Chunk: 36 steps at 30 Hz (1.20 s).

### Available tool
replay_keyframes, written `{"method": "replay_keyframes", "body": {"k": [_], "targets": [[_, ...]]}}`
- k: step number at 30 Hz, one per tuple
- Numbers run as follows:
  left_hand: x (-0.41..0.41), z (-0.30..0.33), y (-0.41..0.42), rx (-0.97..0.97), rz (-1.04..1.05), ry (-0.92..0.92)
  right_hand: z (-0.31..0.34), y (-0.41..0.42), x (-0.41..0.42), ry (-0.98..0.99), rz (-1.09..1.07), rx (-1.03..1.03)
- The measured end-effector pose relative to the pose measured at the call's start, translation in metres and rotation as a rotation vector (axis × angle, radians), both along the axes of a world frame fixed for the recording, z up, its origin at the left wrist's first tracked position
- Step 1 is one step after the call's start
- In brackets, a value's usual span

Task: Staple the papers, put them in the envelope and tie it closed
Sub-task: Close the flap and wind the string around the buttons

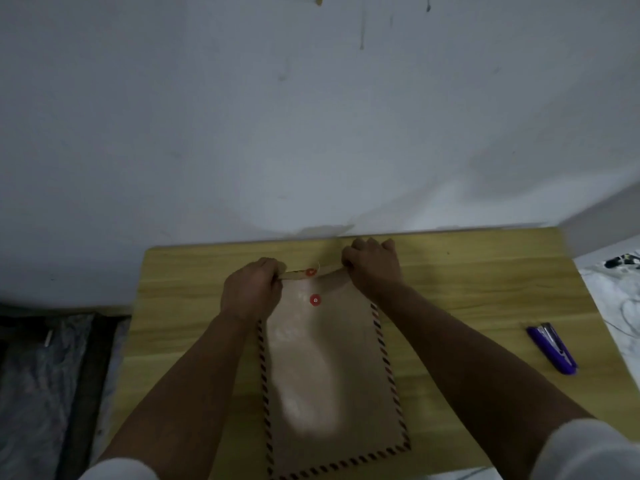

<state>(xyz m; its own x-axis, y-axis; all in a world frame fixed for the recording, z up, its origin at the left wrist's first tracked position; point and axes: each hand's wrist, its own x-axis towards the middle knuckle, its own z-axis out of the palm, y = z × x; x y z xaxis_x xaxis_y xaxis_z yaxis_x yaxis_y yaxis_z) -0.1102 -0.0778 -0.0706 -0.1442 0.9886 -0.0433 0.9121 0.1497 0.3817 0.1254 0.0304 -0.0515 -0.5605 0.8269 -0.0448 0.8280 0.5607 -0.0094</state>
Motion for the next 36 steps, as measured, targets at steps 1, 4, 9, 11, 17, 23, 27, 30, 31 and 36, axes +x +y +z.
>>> {"method": "replay_keyframes", "body": {"k": [1,4,9,11,17,23,27,30,31,36], "targets": [[0.0,-0.003,0.0,-0.028,-0.028,-0.004,-0.002,-0.003,0.004,-0.004,0.038,-0.001],[0.0,-0.019,-0.009,-0.068,-0.189,0.079,-0.016,-0.02,0.019,-0.083,0.17,-0.034],[0.006,-0.054,-0.03,-0.093,-0.395,0.235,-0.02,-0.037,0.029,-0.122,0.211,-0.169],[0.009,-0.063,-0.034,-0.075,-0.384,0.264,-0.017,-0.031,0.021,-0.055,0.179,-0.173],[0.012,-0.073,-0.038,-0.006,-0.353,0.283,-0.025,-0.003,-0.025,-0.026,0.329,-0.222],[0.006,-0.075,-0.034,-0.007,-0.352,0.268,-0.032,0.015,-0.04,-0.132,0.469,-0.062],[0.006,-0.074,-0.035,-0.009,-0.348,0.268,-0.023,0.026,-0.019,-0.074,0.344,-0.019],[0.007,-0.073,-0.035,-0.022,-0.347,0.275,-0.016,0.03,-0.005,-0.03,0.276,-0.005],[0.007,-0.073,-0.035,-0.018,-0.345,0.276,-0.015,0.03,-0.003,-0.021,0.285,-0.013],[0.007,-0.074,-0.035,0.007,-0.342,0.257,-0.009,0.015,-0.018,-0.113,0.511,-0.186]]}}
